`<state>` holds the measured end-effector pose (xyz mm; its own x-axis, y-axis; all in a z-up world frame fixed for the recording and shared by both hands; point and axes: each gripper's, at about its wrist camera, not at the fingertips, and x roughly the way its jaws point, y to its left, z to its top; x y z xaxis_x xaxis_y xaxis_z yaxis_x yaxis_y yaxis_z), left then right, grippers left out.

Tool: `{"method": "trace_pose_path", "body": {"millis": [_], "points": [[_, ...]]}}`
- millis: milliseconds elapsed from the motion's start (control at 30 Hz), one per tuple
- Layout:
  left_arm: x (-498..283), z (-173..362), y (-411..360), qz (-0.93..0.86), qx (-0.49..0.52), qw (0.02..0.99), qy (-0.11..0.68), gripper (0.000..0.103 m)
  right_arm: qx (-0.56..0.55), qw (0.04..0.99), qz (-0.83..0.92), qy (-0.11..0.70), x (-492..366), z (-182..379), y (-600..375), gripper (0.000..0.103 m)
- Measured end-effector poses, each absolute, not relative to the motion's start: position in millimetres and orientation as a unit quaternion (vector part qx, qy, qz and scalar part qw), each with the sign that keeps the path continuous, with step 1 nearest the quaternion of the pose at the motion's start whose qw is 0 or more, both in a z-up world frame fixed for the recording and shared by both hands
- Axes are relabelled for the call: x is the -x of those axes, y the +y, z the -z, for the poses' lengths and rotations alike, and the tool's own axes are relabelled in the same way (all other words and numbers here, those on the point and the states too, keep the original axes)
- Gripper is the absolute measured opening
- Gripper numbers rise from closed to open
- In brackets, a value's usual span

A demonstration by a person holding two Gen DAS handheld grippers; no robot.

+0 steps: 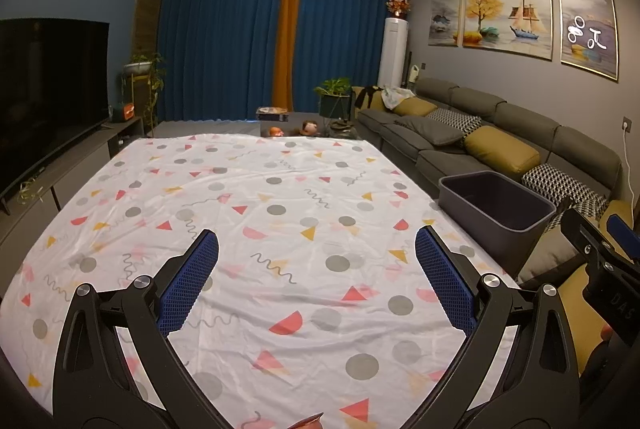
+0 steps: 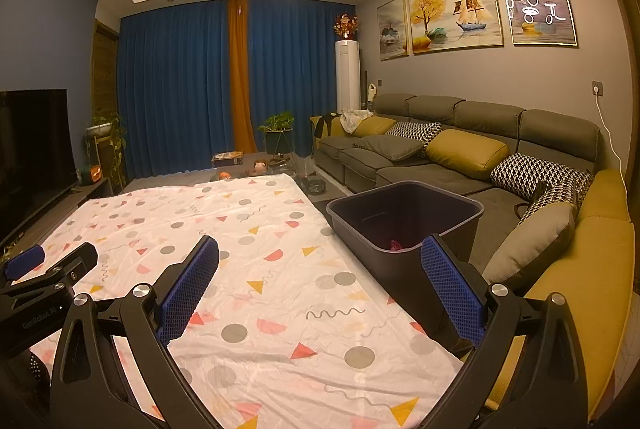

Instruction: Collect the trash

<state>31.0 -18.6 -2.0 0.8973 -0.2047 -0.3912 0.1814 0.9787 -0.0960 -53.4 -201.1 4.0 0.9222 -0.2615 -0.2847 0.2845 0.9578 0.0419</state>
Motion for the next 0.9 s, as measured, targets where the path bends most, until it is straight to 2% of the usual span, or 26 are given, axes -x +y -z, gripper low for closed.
{"method": "trace_pose_path", "body": {"millis": [900], "points": [[-32.2,1.0,-20.4,0.1,0.029,0.973,0.208,0.097,-0.041,0.98,0.14,0.139,53.1,-4.7,-201.6,0.098]]}}
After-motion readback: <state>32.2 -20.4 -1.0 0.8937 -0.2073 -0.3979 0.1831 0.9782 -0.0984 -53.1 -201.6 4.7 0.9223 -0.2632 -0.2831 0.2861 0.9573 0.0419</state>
